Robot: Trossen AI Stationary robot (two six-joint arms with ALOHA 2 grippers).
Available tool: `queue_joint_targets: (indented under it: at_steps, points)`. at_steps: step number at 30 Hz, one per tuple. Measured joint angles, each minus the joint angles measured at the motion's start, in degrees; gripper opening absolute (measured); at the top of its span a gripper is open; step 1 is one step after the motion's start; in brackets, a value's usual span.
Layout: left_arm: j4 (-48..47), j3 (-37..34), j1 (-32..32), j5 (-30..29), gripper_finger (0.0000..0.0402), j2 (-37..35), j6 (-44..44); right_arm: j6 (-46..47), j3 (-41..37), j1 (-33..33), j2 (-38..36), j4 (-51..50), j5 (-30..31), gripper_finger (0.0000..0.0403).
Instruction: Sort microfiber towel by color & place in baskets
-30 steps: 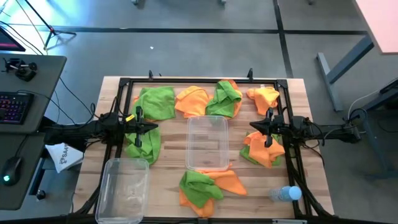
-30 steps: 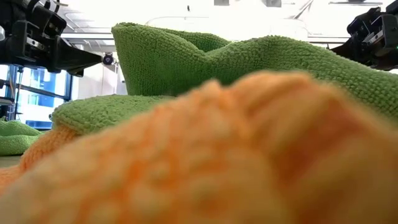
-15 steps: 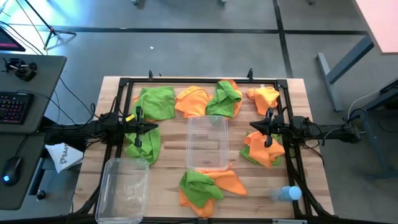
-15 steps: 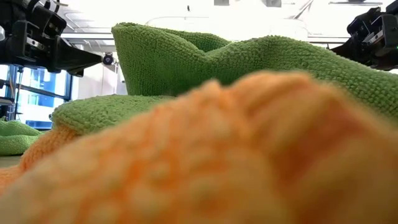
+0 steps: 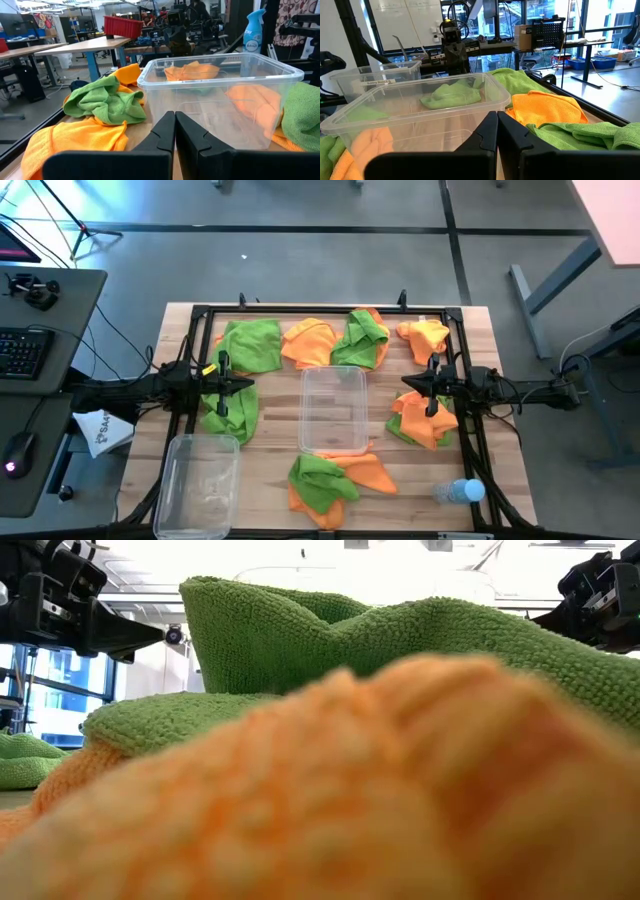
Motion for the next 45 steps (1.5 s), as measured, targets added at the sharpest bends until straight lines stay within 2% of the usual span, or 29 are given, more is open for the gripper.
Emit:
queue_joint_targets:
  at_steps: [38, 45]
  points:
    - [0.02, 0.00, 0.01, 0.00, 0.0000, 0.00, 0.00, 0.02, 0.00, 0.00, 0.01, 0.02, -0.01, 0.0000]
    - [0.02, -0.02, 0.00, 0.00, 0.0000, 0.00, 0.00, 9.87, 0.01, 0.04, 0.02, 0.20, 0.24, 0.0000]
